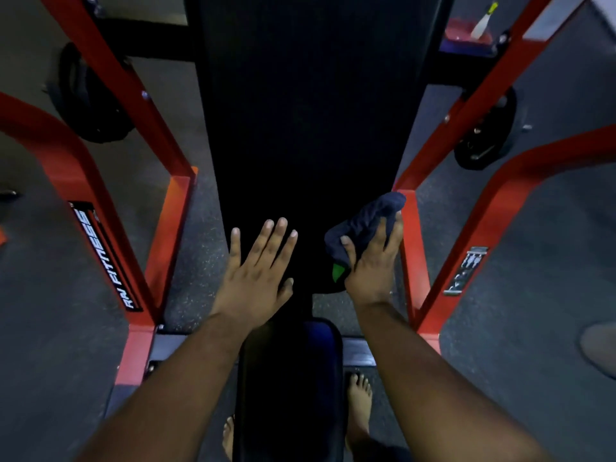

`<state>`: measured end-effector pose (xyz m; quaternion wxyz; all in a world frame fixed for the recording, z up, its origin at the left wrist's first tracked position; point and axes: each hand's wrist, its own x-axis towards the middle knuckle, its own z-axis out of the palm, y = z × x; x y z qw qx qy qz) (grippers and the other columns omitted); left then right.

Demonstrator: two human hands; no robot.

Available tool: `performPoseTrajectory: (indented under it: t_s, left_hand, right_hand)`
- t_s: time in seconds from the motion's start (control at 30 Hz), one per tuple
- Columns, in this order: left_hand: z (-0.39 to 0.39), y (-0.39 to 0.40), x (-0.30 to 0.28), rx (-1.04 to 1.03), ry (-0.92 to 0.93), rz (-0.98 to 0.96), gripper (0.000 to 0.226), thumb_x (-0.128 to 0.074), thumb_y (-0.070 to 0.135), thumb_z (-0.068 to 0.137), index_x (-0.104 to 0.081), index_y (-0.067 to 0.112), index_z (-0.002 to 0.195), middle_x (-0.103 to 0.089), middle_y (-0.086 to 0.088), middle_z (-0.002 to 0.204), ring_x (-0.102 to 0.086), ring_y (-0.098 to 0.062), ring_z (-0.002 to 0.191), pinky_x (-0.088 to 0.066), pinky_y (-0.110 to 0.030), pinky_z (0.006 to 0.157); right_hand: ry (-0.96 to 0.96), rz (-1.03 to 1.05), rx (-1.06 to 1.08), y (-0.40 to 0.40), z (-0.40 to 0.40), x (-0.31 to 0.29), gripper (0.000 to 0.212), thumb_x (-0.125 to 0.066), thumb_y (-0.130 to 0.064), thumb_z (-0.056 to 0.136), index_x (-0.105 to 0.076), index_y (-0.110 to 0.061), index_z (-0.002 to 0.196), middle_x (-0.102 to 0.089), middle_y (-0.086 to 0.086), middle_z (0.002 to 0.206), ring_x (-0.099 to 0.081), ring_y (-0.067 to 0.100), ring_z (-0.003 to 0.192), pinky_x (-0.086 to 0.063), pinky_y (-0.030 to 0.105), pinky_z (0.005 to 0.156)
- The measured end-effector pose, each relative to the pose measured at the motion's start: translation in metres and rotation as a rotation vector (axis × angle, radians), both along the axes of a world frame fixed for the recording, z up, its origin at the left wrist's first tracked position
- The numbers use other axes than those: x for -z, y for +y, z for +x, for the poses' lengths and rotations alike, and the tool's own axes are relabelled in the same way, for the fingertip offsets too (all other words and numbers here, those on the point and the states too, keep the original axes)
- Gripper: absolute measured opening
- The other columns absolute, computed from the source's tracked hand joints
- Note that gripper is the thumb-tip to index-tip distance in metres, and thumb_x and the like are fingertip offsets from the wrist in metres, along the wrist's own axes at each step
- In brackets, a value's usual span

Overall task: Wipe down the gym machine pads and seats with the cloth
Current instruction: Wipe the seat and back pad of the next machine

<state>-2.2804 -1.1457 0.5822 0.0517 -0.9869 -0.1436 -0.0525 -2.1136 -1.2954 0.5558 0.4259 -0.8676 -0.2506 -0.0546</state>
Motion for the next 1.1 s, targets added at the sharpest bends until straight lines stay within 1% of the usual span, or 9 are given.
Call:
performPoseTrajectory:
  t_s: [0.23, 0.37, 0.43, 0.5, 0.6, 0.67, 0.87, 1.0, 1.1]
  left_hand:
    - [-0.044, 0.0, 0.046, 0.034, 0.024, -0.005, 0.079, -0.035, 0.05, 0.097, -0.011, 0.014, 0.163, 0.001, -0.01, 0.172, -0.004, -0.026, 0.158, 0.004, -0.067, 0.122]
    - [-0.068, 0.008, 0.059, 0.028, 0.068, -0.025, 0.078, -0.034, 0.049, 0.098, -0.011, 0.013, 0.163, 0.001, -0.011, 0.172, -0.006, -0.028, 0.158, 0.001, -0.07, 0.121]
    - [-0.077, 0.01, 0.063, 0.018, 0.088, -0.048, 0.078, -0.033, 0.049, 0.098, -0.01, 0.012, 0.163, 0.001, -0.011, 0.172, -0.005, -0.028, 0.158, 0.0, -0.07, 0.121]
    - [-0.084, 0.011, 0.068, 0.013, 0.1, -0.072, 0.081, -0.036, 0.048, 0.096, -0.008, 0.012, 0.163, 0.002, -0.011, 0.171, -0.004, -0.027, 0.158, -0.002, -0.071, 0.12]
    - [-0.103, 0.013, 0.074, -0.024, 0.116, -0.141, 0.091, -0.054, 0.043, 0.092, -0.007, 0.011, 0.163, 0.005, -0.011, 0.171, 0.001, -0.027, 0.159, 0.004, -0.068, 0.121]
    - [-0.122, 0.012, 0.074, -0.064, 0.145, -0.218, 0.101, -0.061, 0.041, 0.087, -0.003, 0.01, 0.163, 0.012, -0.01, 0.171, 0.006, -0.026, 0.158, 0.01, -0.065, 0.121]
    - [-0.175, -0.027, 0.093, -0.09, 0.276, -0.463, 0.089, -0.042, 0.044, 0.09, -0.002, 0.012, 0.163, 0.01, -0.005, 0.171, 0.002, -0.023, 0.159, -0.003, -0.064, 0.123]
    - [-0.181, -0.074, 0.122, -0.247, 0.397, -0.625, 0.083, -0.023, 0.053, 0.094, 0.006, 0.018, 0.163, 0.021, 0.0, 0.169, 0.017, -0.017, 0.156, 0.007, -0.058, 0.124]
    - [-0.179, -0.101, 0.141, -0.35, 0.462, -0.698, 0.086, -0.006, 0.058, 0.086, 0.014, 0.02, 0.161, 0.027, 0.003, 0.166, 0.024, -0.013, 0.152, 0.014, -0.056, 0.122]
  right_hand:
    - [0.305, 0.101, 0.183, -0.008, -0.053, 0.053, 0.082, -0.037, -0.064, 0.101, -0.021, -0.007, 0.159, -0.019, 0.025, 0.162, -0.033, 0.04, 0.146, -0.035, 0.042, 0.116]
    - [0.428, 0.169, 0.402, 0.013, -0.084, 0.063, 0.072, -0.049, -0.038, 0.105, -0.014, -0.008, 0.161, -0.021, 0.026, 0.16, -0.032, 0.038, 0.144, -0.029, 0.029, 0.115]
    - [0.653, 0.201, 0.509, 0.027, -0.103, 0.073, 0.075, -0.055, -0.014, 0.104, -0.007, -0.013, 0.162, -0.026, 0.026, 0.159, -0.038, 0.037, 0.141, -0.031, 0.032, 0.116]
    - [0.999, 0.455, 0.539, 0.051, -0.134, 0.08, 0.063, -0.051, -0.004, 0.102, -0.025, -0.015, 0.158, -0.045, 0.021, 0.152, -0.05, 0.034, 0.133, -0.037, 0.038, 0.115]
    - [1.353, 0.595, 0.238, 0.074, -0.185, 0.072, 0.032, -0.043, -0.006, 0.107, -0.051, -0.015, 0.137, -0.066, 0.015, 0.128, -0.068, 0.025, 0.11, -0.055, 0.035, 0.099]
    - [1.218, 0.278, 0.019, 0.061, -0.198, 0.076, 0.035, -0.046, -0.001, 0.104, -0.054, -0.016, 0.135, -0.065, 0.01, 0.124, -0.067, 0.015, 0.105, -0.056, 0.028, 0.095]
    - [0.351, -0.874, -0.295, -0.04, -0.193, 0.086, 0.058, -0.045, -0.049, 0.102, -0.032, -0.037, 0.157, -0.041, 0.01, 0.154, -0.048, 0.038, 0.127, -0.043, 0.053, 0.102]
    - [0.179, -1.125, -0.557, -0.077, -0.204, 0.107, 0.072, -0.024, -0.073, 0.096, -0.014, -0.043, 0.161, -0.007, 0.01, 0.171, -0.007, 0.042, 0.156, 0.005, 0.069, 0.118]
    - [0.256, -1.14, -0.741, -0.062, -0.201, 0.141, 0.073, -0.008, -0.072, 0.092, 0.011, -0.048, 0.158, 0.024, 0.005, 0.168, 0.019, 0.039, 0.155, 0.011, 0.065, 0.12]
